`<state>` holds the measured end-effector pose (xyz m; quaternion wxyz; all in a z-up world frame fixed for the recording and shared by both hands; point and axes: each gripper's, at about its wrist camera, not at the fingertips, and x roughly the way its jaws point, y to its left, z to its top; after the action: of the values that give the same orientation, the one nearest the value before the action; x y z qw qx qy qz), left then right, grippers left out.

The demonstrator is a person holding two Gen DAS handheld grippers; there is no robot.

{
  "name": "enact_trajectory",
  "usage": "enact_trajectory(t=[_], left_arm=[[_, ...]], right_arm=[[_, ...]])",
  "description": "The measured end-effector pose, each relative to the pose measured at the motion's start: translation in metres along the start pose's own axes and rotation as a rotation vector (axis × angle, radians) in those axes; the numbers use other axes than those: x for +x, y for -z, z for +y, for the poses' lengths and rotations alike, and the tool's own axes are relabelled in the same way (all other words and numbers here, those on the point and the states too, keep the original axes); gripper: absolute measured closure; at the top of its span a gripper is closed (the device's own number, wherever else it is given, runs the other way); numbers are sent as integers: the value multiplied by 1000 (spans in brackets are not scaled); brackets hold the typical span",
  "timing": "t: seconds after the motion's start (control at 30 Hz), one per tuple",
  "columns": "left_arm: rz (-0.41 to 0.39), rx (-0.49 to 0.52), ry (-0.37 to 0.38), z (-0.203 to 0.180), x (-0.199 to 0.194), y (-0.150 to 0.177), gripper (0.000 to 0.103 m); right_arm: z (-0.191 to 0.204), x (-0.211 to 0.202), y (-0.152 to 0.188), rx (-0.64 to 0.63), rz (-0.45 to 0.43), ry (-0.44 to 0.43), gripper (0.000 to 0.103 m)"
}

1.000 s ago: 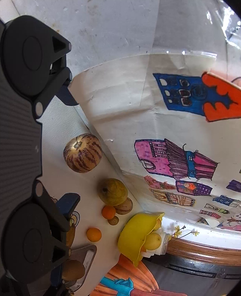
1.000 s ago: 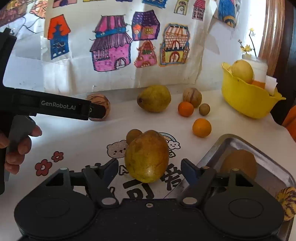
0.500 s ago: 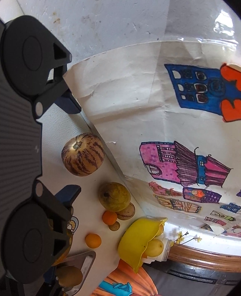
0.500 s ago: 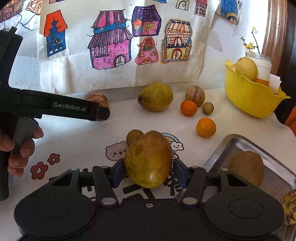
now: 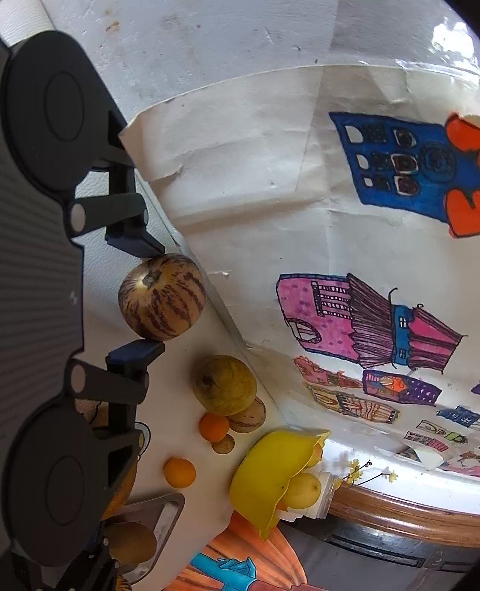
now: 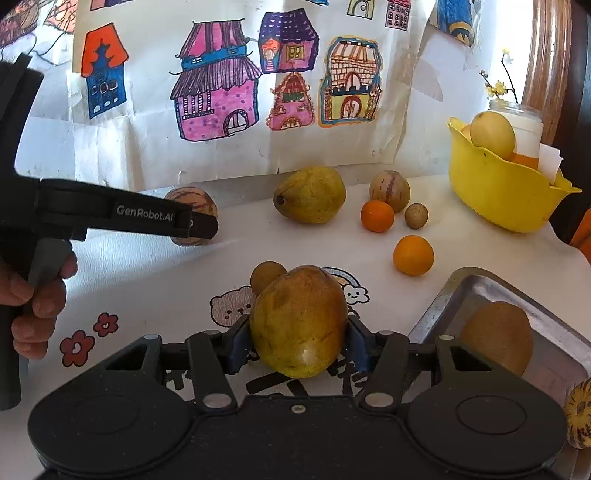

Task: Organize fruits
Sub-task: 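Carry the pear in the right tool while the left tool carries the melon over the tray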

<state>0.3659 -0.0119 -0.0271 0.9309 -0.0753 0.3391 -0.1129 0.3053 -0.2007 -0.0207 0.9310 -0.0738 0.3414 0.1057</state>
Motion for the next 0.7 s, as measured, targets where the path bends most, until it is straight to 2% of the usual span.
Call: enact_trajectory(t=[0.4,0.7], left_arm=[[5,2,9,0,-7,4,52],[17,12,14,-1,-18,12,53]], right_arm=[[-2,4,-1,45,7,-8,47],[1,-4,5,52,-20,10,49]])
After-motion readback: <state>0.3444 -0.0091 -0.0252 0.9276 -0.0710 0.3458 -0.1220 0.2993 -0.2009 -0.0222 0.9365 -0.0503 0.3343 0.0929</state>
